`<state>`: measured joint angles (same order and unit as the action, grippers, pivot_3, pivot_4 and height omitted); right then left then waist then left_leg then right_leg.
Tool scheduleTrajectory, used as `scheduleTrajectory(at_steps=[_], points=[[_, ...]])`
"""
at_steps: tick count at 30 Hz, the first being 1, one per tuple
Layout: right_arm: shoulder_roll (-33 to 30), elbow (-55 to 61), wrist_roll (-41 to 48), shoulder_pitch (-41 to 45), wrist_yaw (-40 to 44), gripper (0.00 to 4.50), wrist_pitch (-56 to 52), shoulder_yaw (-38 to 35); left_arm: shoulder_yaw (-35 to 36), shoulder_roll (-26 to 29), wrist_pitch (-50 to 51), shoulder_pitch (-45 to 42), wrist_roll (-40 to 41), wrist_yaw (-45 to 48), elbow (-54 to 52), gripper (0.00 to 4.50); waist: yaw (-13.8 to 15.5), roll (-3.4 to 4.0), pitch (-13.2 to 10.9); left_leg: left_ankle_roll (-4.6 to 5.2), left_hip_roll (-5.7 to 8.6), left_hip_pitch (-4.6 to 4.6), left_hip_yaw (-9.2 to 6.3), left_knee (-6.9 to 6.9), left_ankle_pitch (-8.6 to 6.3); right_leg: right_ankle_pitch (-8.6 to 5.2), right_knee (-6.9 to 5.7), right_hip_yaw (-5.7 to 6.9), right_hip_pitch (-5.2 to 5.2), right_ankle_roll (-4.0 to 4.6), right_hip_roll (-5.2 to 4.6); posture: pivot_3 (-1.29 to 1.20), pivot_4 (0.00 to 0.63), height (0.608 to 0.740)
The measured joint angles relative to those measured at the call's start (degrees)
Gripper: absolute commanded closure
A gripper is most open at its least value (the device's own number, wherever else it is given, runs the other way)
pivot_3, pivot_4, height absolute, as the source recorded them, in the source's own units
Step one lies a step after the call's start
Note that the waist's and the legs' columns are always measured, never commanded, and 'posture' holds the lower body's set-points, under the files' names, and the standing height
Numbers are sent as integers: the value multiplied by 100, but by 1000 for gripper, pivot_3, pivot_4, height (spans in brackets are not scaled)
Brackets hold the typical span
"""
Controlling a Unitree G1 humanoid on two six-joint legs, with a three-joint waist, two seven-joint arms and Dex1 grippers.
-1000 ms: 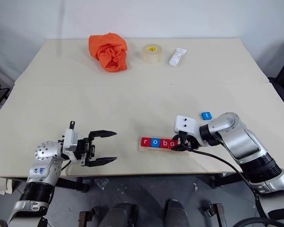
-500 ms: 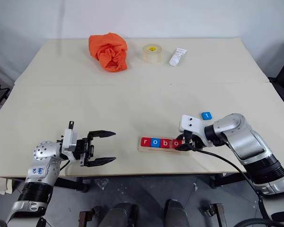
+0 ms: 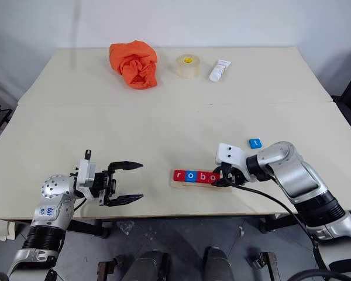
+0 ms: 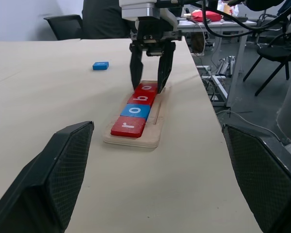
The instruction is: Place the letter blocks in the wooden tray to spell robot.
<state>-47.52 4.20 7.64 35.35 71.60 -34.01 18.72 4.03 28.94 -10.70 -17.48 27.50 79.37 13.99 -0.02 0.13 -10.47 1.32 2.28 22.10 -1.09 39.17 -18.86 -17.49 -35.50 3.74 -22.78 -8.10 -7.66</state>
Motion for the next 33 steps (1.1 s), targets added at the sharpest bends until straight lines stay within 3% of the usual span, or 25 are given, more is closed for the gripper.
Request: scheduleTrajectory(at_steps=[4, 11, 14, 25, 33], points=[[-12, 22, 12, -1, 18, 52, -29, -1, 0, -1, -2, -5, 0, -7, 1, 0, 0, 0, 0, 0, 0, 0, 0, 0, 0, 0, 0, 0, 0, 0, 0, 0, 150, 740], [-130, 503, 304, -89, 13, 52, -264, -324, -3, -5, -9, -159, -1, 21, 56, 0, 5, 0, 0, 0, 0, 0, -1, 0, 0, 0, 0, 1, 0, 0, 0, 0, 150, 740], [-161, 709, 476, -268, 16, 651, -363, -479, -5, -9, -21, -217, -2, 28, 93, 0, 7, 0, 0, 0, 0, 0, -1, 0, 0, 0, 0, 1, 0, 0, -1, 0, 150, 740], [-113, 620, 552, -513, -107, 4427, -294, -527, -16, -78, -50, -238, -3, 35, 226, 0, 4, 0, 0, 0, 0, 0, 1, 0, 0, 0, -1, 0, 0, 0, 0, 0, 150, 740], [19, 185, 420, -451, -111, 4471, 41, -333, -13, -74, -49, -218, -3, 31, 220, 0, 2, 0, 0, 0, 1, 0, 1, 0, 0, 0, -1, 0, 0, 0, 0, 0, 150, 740]])
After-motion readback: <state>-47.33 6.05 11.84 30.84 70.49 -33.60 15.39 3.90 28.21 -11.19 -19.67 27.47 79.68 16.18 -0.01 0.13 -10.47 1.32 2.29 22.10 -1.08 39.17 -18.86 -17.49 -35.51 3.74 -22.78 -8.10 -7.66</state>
